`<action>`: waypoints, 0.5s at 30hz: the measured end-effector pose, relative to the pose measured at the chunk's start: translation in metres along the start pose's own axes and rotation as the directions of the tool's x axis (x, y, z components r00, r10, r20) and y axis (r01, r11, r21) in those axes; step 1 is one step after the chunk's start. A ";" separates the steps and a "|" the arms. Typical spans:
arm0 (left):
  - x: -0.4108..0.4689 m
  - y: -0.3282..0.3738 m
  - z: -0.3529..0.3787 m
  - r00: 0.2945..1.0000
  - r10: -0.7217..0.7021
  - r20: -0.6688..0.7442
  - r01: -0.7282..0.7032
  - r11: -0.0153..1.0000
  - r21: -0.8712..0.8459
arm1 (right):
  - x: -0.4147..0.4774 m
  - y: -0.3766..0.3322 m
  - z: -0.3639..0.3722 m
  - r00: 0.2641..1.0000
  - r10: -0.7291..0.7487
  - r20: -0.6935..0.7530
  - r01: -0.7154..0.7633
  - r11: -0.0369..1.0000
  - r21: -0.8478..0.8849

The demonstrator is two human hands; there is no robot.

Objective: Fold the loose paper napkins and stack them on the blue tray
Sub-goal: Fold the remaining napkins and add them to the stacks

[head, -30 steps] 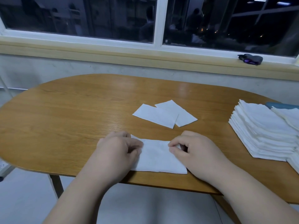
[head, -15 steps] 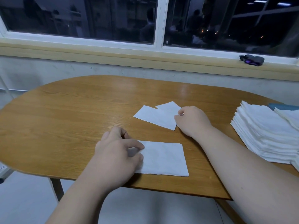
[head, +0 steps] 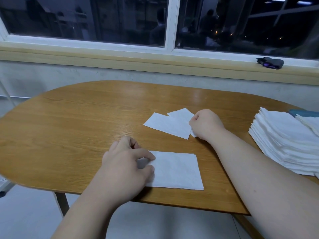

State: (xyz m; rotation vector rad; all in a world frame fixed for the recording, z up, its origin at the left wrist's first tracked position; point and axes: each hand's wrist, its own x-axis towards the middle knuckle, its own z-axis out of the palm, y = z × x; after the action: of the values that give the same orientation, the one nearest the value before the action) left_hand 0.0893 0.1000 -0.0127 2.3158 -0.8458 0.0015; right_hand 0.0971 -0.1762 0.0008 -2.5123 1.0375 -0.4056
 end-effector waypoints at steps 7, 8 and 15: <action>-0.001 0.001 0.000 1.000 -0.001 -0.007 0.001 1.000 -0.004 | 0.002 -0.001 -0.001 0.999 0.008 0.039 -0.005 0.998 -0.060; -0.001 0.001 -0.001 1.000 -0.001 -0.006 0.001 1.000 -0.006 | 0.002 -0.002 -0.003 0.999 0.014 0.051 -0.010 0.997 -0.072; 0.000 0.000 -0.001 1.000 0.003 -0.005 -0.003 1.000 -0.009 | 0.003 -0.006 -0.008 1.000 -0.007 0.003 0.007 0.998 -0.067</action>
State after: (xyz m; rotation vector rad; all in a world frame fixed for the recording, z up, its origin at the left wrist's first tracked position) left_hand 0.0894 0.1005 -0.0119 2.3058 -0.8448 0.0048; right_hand 0.0995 -0.1763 0.0108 -2.5753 1.0582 -0.3756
